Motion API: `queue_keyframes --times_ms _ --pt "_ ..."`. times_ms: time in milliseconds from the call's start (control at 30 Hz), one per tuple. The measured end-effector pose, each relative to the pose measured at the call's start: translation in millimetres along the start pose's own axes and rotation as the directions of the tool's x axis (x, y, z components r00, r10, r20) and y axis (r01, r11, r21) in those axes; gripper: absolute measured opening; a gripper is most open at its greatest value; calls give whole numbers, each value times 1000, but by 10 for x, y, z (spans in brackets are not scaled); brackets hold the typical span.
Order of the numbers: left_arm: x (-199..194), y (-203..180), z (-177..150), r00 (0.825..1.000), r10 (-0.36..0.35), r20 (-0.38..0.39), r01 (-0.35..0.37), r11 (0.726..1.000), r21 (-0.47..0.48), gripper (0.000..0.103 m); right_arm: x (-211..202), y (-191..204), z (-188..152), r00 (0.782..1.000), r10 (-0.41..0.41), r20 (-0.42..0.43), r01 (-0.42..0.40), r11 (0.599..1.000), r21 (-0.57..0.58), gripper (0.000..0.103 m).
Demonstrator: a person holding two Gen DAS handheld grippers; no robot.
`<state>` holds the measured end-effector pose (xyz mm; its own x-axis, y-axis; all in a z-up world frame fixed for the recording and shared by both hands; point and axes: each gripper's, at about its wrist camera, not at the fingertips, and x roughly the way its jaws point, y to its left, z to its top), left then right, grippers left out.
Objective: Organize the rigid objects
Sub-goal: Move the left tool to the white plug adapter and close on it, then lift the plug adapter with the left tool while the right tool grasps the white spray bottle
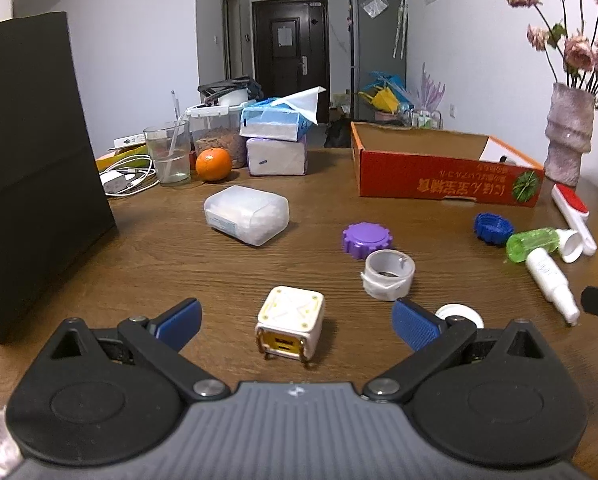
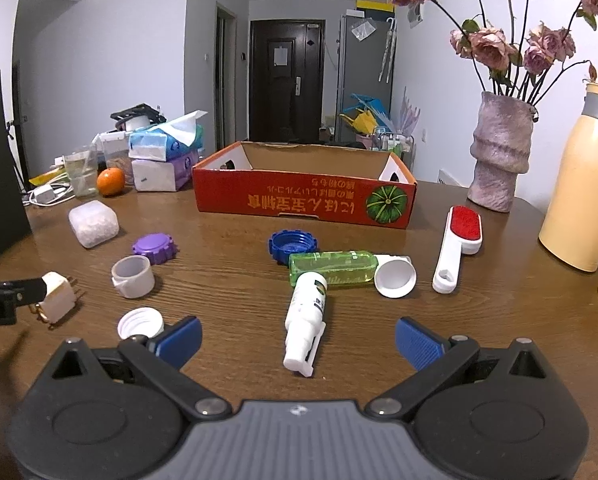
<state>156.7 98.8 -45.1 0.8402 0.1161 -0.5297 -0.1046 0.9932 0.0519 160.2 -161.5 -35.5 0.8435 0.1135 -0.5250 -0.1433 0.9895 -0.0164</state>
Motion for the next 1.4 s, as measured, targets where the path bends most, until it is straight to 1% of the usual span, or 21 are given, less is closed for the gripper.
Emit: queue_keyframes --times_ms 167,367,400,467,533,667,700,733,767,833,900,1033,1167,1233,1333,1400 --pt "203 17 35 999 6 -32 -5 1000 26 103 128 7 9 1000 -5 -17 5 1000 6 103" --pt "441 92 34 996 -7 -94 7 1000 5 102 250 -18 6 999 -5 -35 6 1000 19 103" --pt "467 106 27 995 -16 -101 16 1000 -2 100 271 -19 11 999 -5 -36 6 1000 20 103" --pt "523 116 26 993 -28 -115 27 1000 -8 94 310 -10 22 999 -6 -38 7 1000 17 103" --pt "562 106 26 991 -38 -126 38 999 -8 85 352 6 29 999 -5 -39 6 1000 15 103" --pt "595 94 12 988 -55 -143 54 999 -7 74 412 32 29 999 3 -50 -2 1000 12 102" --pt "599 89 9 988 -56 -143 56 998 -6 68 425 39 26 999 5 -53 -4 1000 11 102" --pt "603 90 6 987 -61 -146 61 998 -7 59 431 40 24 998 7 -55 -6 1000 12 102" --pt "614 94 4 986 -68 -151 68 998 -10 54 437 40 22 998 9 -56 -8 1000 13 102" --pt "635 113 0 984 -71 -163 69 997 -18 40 447 35 16 998 8 -58 -8 1000 15 102" --pt "641 131 1 982 -86 -167 81 996 -33 40 459 27 14 998 8 -60 -7 1000 19 102" --pt "631 128 -3 983 -86 -164 81 996 -33 40 496 18 8 998 7 -62 -6 1000 23 102" --pt "610 135 4 985 -81 -150 76 996 -39 40 567 -6 5 998 8 -68 -6 999 33 95" --pt "595 139 7 987 -80 -142 75 996 -41 40 615 -25 5 998 -2 -66 5 999 41 94" --pt "581 144 4 987 -83 -134 78 996 -46 40 685 -48 16 998 -8 -65 10 999 40 88" --pt "582 145 7 988 -81 -133 76 996 -47 40 737 -57 24 998 -7 -70 10 999 37 78"
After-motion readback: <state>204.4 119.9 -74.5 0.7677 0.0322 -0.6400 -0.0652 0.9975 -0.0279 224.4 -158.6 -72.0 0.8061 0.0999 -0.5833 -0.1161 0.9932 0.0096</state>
